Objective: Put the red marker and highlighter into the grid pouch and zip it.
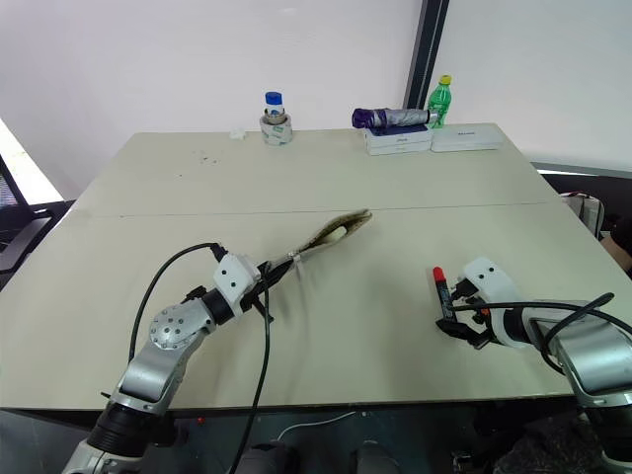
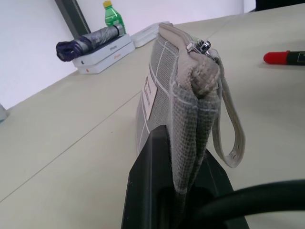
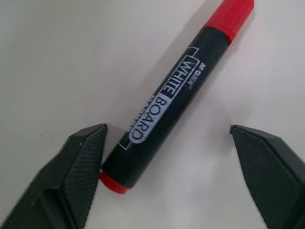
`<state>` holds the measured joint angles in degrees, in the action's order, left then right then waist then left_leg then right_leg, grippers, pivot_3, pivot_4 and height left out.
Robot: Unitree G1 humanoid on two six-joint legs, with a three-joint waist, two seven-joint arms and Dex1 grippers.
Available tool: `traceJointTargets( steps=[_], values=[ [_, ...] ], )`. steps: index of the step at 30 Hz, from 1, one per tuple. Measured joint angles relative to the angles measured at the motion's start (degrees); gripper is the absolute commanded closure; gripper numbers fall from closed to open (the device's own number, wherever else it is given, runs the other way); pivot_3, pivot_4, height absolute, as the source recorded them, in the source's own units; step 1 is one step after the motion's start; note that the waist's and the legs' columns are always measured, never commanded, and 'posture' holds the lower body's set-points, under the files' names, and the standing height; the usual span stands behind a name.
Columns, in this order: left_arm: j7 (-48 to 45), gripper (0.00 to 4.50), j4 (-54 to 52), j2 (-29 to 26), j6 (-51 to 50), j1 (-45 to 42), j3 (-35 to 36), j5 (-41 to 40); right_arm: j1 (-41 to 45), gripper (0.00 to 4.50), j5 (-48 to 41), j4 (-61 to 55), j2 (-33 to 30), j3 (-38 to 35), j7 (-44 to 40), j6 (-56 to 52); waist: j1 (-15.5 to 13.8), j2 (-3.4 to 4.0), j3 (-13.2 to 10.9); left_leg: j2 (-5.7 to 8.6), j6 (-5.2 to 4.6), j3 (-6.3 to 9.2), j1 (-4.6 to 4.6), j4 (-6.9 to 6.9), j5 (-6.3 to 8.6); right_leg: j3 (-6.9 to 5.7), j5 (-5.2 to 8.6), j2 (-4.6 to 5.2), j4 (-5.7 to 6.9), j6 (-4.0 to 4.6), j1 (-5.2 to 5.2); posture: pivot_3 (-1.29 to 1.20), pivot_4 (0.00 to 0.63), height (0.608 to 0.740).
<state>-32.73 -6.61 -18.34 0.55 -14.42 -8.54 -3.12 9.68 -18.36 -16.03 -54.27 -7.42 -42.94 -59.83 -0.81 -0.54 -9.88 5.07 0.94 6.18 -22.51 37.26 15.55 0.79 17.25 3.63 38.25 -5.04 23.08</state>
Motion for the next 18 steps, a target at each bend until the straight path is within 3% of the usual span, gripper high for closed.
traceJointTargets(
  steps=[5, 12, 18],
  values=[
    [-0.4, 4.5, 0.0, 0.0, 0.2, 0.0, -0.2, 0.0, 0.6, 4.1, -0.5, 0.0, 0.0, 0.1, 0.3, -0.1, 0.0, 0.0, 0.0, 0.0, 0.0, 0.0, 0.0, 0.01, 0.0, 0.0, 0.0, 0.0, 0.0, 0.0, 0.0, 0.0, 0.15, 0.74],
    [-1.7, 4.5, 0.7, -2.0, 2.6, -0.1, -1.5, 1.5, 6.5, 4.14, 2.1, -2.8, -4.0, 2.0, -3.6, 14.3, 0.1, 0.01, 0.0, -0.01, 0.0, 0.0, 0.0, -0.02, 0.0, 0.0, 0.0, -0.02, 0.0, 0.0, 0.02, 0.0, 0.15, 0.74],
    [-2.2, 4.5, 2.0, -3.0, 4.1, -0.7, -1.5, 1.9, 7.8, 4.14, 2.5, -5.2, -8.0, 2.9, -8.9, 20.3, -0.1, -0.01, 0.0, 0.0, -0.01, 0.0, 0.0, 0.06, 0.01, -0.01, -0.02, 0.0, -0.08, -0.03, -0.06, 0.0, 0.15, 0.74]
  ],
)
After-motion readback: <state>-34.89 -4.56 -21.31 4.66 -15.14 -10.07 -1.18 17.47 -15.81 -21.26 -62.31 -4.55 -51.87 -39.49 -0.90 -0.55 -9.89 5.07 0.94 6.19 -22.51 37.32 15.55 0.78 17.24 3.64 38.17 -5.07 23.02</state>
